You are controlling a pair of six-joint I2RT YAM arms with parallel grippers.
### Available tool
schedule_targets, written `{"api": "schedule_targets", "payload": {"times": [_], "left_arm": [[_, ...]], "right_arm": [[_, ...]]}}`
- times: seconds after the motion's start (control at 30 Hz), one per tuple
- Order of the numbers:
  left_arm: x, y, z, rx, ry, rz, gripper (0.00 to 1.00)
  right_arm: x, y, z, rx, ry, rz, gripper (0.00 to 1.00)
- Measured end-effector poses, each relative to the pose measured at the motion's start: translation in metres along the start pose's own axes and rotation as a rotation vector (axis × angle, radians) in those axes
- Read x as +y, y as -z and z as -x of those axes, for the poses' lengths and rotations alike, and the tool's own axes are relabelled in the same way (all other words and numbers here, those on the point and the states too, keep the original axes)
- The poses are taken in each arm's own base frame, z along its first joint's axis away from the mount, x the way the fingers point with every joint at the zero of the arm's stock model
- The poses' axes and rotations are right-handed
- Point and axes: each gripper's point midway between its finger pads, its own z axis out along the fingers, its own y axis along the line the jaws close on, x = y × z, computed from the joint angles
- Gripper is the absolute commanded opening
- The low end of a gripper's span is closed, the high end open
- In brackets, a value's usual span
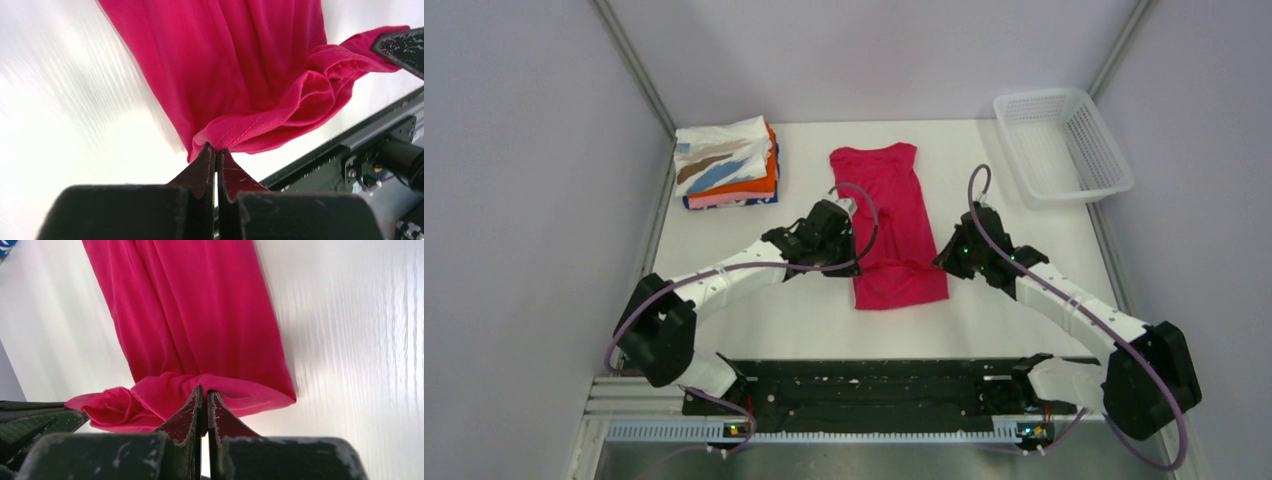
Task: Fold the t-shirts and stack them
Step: Fold the folded rectangular tshirt in 1/3 of the way
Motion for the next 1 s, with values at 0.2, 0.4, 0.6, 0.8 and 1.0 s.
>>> {"api": "schedule_targets", "payload": {"times": [0.2, 0.4, 0.6, 0.8, 1.0], "left_arm": [[0.018, -0.017, 0.049, -0.034, 0.014, 0.027, 0.0], [0.049, -0.034, 0.076, -0.028, 0.049, 0.069, 0.0], [0.063, -0.058, 0.095, -0.005, 0.058, 0.076, 0.0], [0.07, -0.071, 0.11, 0.002, 0.059, 0.063, 0.02], [0.081, -0.081, 0.13, -0.004, 0.055, 0.07, 0.75]], "right_arm": [[0.021, -0.032, 0.035, -0.006, 0.025, 0.024, 0.0], [0.029, -0.066, 0.057, 0.025, 0.031, 0.032, 0.0], [0.035, -0.09, 0.076, 0.023, 0.036, 0.042, 0.0], [0.027, -0.112, 0.084, 0.042, 0.034, 0.019, 0.1], [0.02, -0.132, 0.093, 0.035, 0.055, 0.002, 0.8]]}}
